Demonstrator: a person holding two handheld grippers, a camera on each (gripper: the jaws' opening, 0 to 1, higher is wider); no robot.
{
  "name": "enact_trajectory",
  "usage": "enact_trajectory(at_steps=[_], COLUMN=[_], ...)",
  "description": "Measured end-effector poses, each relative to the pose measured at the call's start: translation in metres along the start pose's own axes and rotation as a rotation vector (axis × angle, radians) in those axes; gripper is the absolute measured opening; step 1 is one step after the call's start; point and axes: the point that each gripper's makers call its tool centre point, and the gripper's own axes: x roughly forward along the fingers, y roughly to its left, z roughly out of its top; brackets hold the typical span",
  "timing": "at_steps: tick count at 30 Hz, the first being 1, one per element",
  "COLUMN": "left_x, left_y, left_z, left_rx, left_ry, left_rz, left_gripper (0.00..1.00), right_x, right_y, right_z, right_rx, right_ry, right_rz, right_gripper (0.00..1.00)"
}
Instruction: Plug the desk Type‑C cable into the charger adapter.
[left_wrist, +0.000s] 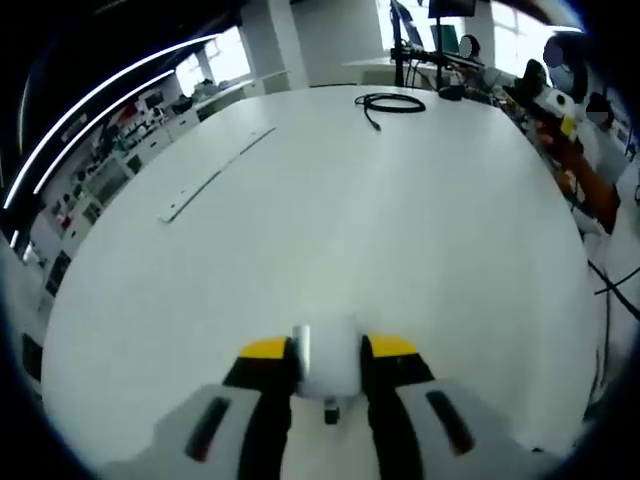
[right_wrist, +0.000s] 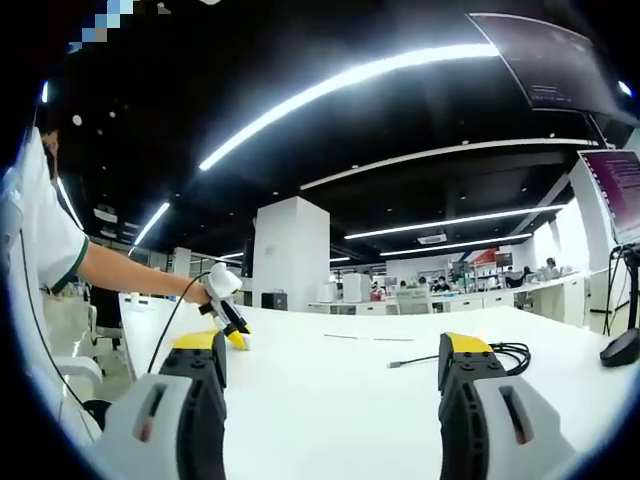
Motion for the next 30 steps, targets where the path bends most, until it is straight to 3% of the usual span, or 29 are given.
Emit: enact_trajectory(at_steps=[4, 11, 22, 30], left_x=[0.002, 0.004, -0.001, -0.006], left_y=[0.003, 0.007, 0.007, 0.002], left_z=[0.004, 0.006, 0.012, 0.019], left_rx=[0.077, 0.136, 0.144, 0.129], left_ry=[-0.030, -0.003, -0.034, -0.063], left_rz=[-0.035, -0.082, -0.104, -0.115], left_gripper=[0.26, 0.26, 0.26, 0.33], right_x=[0.001, 0.004, 0.001, 0.001], right_y=[0.002, 0.006, -0.001, 0.002], right_z=[0.001, -0.002, -0.002, -0.001], right_rx=[0.002, 0.007, 0.033, 0.028], right_ry=[-0.001, 0.003, -0.012, -0.012], right_rz=[0.001, 0.023, 0.008, 0.014], right_gripper=[0.88, 0.88, 0.88, 0.88])
